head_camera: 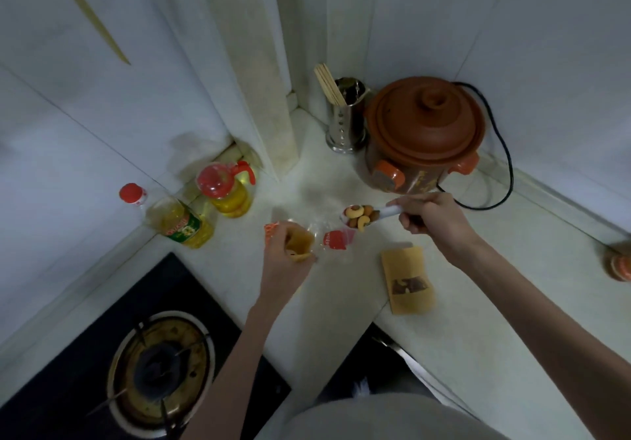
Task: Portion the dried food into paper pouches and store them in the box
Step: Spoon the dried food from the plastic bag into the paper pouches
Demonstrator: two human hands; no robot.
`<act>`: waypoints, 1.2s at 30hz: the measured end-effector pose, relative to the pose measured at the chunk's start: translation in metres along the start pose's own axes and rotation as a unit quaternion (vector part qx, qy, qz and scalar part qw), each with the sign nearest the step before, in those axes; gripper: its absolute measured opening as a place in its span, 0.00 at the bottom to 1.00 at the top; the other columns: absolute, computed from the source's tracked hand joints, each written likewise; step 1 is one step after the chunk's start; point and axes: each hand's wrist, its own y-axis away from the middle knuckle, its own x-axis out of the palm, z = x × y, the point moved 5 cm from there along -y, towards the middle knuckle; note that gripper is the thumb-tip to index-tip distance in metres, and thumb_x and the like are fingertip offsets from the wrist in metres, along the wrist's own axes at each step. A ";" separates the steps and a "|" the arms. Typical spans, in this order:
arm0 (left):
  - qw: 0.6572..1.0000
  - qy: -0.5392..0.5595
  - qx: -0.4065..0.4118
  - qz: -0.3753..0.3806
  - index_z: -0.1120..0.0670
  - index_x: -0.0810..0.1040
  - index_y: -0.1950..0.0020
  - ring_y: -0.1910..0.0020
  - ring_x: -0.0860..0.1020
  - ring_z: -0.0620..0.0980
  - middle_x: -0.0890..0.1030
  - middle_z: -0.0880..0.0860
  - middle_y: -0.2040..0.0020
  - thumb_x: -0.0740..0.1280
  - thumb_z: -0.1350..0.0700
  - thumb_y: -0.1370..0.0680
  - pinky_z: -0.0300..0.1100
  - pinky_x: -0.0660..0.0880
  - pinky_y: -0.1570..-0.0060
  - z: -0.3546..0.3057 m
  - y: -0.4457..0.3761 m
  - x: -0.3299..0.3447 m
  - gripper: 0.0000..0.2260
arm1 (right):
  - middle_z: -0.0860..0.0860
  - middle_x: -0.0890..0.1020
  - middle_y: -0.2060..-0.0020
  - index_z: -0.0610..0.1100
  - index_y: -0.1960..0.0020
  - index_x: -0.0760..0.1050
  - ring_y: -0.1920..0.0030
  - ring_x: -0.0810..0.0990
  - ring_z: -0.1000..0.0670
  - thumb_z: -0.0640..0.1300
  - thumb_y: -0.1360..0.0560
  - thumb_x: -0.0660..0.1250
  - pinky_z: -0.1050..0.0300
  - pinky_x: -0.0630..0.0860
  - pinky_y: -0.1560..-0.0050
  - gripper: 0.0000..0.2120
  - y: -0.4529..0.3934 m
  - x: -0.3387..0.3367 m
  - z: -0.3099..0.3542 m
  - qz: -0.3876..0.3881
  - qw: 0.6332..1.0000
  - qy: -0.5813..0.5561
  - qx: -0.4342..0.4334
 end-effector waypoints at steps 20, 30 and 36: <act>0.994 -0.052 0.063 -0.068 0.44 0.67 0.47 0.57 0.79 0.54 0.78 0.50 0.56 0.73 0.44 0.41 0.59 0.78 0.57 -0.097 0.040 0.001 0.27 | 0.36 0.77 0.75 0.31 0.69 0.74 0.75 0.72 0.42 0.37 0.26 0.61 0.48 0.72 0.69 0.16 0.114 0.067 0.140 0.050 0.824 0.410 -0.388; 0.995 0.049 0.013 -0.085 0.38 0.69 0.44 0.56 0.79 0.45 0.77 0.43 0.53 0.77 0.43 0.43 0.44 0.81 0.60 -0.067 0.049 -0.003 0.30 | 0.49 0.79 0.79 0.40 0.63 0.81 0.78 0.75 0.56 0.37 0.25 0.63 0.73 0.64 0.75 0.11 0.110 0.054 0.131 0.021 0.883 0.284 -0.373; 0.954 0.129 -0.219 -0.162 0.45 0.71 0.41 0.54 0.80 0.44 0.80 0.49 0.47 0.78 0.53 0.35 0.40 0.79 0.59 0.024 0.048 -0.009 0.26 | 0.53 0.78 0.77 0.49 0.67 0.77 0.77 0.74 0.56 0.38 0.24 0.62 0.71 0.64 0.74 0.15 0.048 0.021 0.061 -0.071 0.931 0.259 -0.245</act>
